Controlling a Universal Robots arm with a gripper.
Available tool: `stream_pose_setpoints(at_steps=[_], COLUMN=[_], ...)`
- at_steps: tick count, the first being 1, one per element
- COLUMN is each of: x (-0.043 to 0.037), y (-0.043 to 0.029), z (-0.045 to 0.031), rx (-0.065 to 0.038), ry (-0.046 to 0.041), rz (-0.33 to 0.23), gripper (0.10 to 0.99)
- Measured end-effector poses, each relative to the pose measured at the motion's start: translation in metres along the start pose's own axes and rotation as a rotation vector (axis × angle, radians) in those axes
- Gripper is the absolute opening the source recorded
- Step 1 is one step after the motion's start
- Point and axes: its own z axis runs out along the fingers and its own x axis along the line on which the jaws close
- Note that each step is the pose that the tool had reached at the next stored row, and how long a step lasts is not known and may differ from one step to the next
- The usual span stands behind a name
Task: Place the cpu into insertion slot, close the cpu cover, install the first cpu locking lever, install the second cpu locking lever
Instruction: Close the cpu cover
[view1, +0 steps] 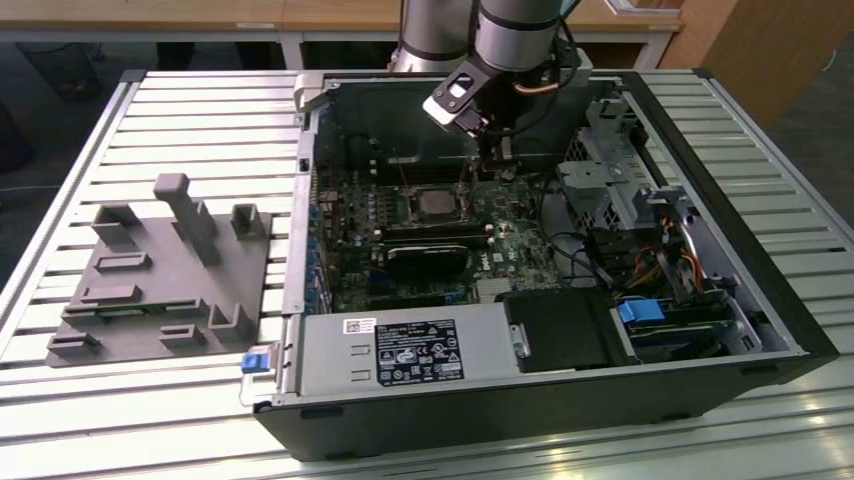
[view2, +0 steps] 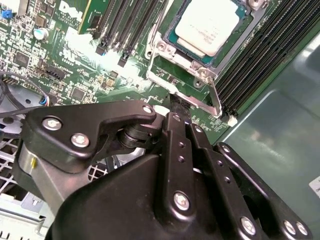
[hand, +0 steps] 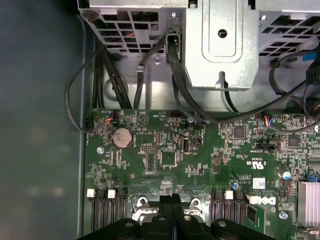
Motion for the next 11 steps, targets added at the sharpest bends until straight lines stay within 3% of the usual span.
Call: stream_pose_setpoints(at_steps=[11], x=[0.0000], y=[-0.0032], z=[-0.0001], rx=[0.000], ry=[-0.0001], rz=[0.000], gripper=[0.106])
